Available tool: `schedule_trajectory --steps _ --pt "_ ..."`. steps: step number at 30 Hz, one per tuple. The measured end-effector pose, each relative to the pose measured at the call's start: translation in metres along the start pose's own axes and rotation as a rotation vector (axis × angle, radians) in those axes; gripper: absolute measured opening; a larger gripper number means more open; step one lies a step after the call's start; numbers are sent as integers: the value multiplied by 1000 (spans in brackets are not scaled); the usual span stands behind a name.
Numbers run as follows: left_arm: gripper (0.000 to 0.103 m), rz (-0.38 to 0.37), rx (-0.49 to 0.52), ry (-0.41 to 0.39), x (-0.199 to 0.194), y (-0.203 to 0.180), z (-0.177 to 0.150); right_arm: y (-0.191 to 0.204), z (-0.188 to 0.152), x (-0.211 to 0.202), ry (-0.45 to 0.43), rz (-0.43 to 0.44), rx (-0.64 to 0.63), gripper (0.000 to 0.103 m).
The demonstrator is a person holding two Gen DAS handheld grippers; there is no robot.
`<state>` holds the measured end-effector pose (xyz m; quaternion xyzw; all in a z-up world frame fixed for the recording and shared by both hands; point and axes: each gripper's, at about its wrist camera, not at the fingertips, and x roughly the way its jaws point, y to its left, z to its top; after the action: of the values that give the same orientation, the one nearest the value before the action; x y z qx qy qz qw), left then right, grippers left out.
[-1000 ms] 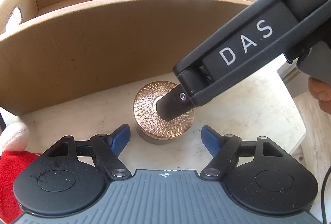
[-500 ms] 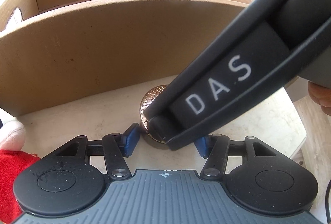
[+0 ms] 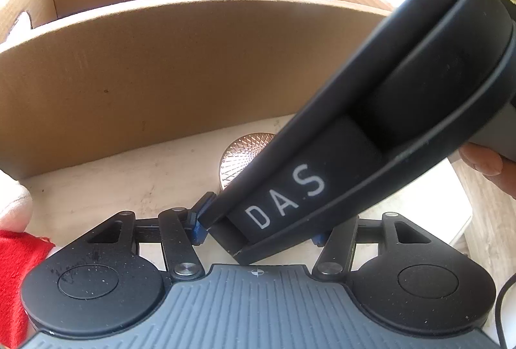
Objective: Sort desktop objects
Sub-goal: 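Lift the copper tin with the right gripper toward the box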
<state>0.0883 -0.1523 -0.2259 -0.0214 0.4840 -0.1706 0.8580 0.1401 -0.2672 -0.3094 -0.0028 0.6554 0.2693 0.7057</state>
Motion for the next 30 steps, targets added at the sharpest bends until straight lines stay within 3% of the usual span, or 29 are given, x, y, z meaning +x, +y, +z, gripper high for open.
schedule_trajectory --steps 13,30 --pt "60 -5 57 -76 -2 -11 -13 -14 0 -11 20 23 13 63" --pt "58 1 88 -97 -9 -29 -22 -24 -6 -27 5 19 17 62"
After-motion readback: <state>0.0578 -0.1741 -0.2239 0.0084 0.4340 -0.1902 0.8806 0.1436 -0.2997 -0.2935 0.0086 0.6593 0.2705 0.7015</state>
